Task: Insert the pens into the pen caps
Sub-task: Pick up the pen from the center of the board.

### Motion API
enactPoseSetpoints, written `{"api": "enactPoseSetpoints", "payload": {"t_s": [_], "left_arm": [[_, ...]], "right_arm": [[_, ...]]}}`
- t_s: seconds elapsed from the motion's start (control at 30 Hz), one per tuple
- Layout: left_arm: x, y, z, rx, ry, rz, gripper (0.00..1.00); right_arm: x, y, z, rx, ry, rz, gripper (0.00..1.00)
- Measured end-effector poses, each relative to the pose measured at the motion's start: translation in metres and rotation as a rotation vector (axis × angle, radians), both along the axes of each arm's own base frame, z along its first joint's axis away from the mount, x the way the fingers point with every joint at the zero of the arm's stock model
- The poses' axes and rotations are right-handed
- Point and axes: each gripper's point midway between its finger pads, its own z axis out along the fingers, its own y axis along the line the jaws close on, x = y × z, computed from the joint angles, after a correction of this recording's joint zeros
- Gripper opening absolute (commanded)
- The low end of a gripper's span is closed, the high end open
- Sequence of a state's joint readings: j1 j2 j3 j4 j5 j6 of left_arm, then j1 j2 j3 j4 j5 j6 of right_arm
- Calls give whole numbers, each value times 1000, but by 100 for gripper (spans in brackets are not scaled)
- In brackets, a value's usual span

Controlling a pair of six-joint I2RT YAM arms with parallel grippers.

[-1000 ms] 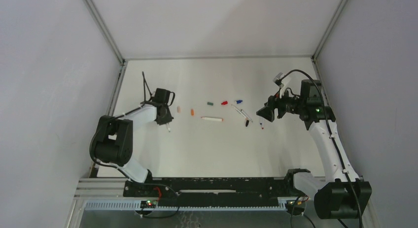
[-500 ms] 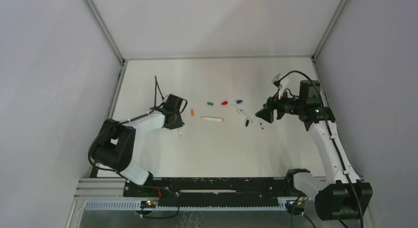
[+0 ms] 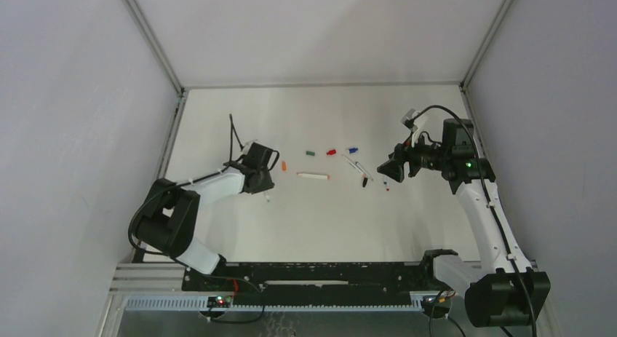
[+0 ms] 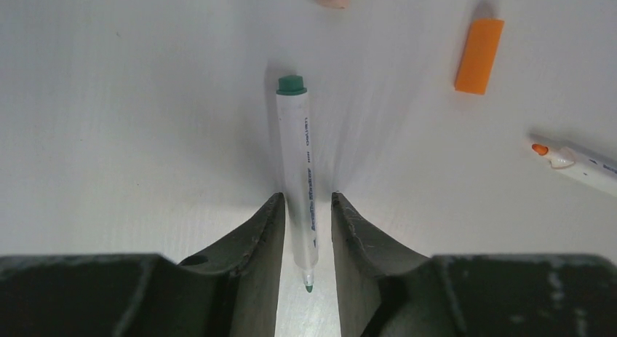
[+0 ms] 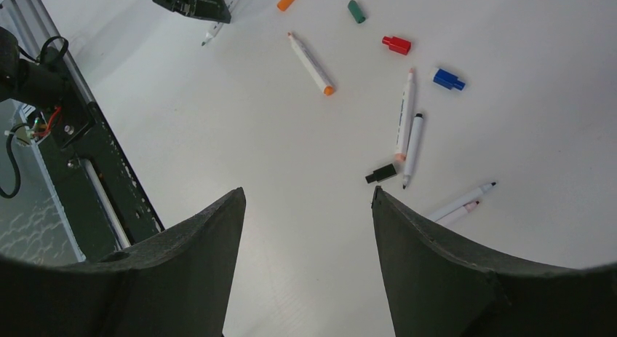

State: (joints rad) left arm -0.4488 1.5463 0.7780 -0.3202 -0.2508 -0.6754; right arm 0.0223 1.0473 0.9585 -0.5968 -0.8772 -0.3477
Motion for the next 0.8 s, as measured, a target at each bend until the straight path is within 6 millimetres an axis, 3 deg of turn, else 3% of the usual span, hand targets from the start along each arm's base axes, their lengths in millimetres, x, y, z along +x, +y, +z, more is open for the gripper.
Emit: {"api": "enactPoseSetpoints", "payload": {"t_s": [0.47,0.7,0.8], "left_arm": [[2,1,-2,83,-16,6,31],[1,3,-3,113,-12,8,6],[1,2,-2,113,-16,8,0]], "right_arm": [[-2,1,1,4,-2,7,73],[-5,2,3,11,-5,17,73],[-6,3,3,14,-2,22,73]]}}
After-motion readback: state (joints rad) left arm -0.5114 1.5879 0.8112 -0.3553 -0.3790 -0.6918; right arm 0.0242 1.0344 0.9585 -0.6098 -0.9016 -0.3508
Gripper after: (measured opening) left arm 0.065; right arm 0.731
